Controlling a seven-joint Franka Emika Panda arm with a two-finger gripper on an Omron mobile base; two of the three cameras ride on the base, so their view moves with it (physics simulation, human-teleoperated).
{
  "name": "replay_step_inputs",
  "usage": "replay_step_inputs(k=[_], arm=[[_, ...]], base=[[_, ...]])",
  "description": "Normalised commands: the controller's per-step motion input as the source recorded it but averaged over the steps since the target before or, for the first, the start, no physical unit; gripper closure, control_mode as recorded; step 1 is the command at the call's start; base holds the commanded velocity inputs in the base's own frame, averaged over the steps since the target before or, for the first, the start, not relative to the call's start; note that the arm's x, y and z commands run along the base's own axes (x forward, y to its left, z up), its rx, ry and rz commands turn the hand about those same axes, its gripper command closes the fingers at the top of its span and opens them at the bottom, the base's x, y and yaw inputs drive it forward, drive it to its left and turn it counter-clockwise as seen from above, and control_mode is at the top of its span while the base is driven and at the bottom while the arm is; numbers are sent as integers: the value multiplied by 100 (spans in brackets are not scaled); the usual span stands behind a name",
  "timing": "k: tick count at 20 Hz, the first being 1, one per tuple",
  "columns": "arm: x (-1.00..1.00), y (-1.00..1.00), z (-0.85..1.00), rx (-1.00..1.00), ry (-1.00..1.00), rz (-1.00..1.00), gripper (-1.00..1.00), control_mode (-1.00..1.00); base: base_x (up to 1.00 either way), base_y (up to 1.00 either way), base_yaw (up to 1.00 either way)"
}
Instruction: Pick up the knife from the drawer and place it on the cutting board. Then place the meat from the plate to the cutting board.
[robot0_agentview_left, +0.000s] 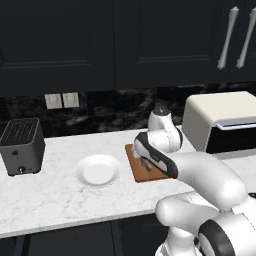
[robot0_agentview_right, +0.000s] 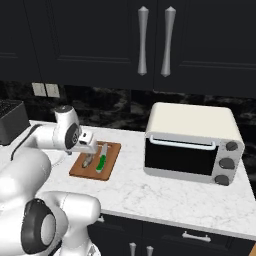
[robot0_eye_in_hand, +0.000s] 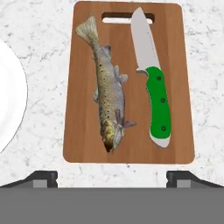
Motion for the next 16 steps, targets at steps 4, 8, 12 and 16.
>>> replay_step_inputs(k=[4, 8, 12, 16], arm=[[-66, -9, 53, 0, -9, 0, -100, -100], [-65, -14, 52, 0, -10, 0, -100, -100], [-54, -14, 54, 0, -15, 0, -100, -100], [-42, -9, 65, 1, -16, 0, -100, -100]], base=[[0, 0, 0], [0, 0, 0], [0, 0, 0], [0, 0, 0]])
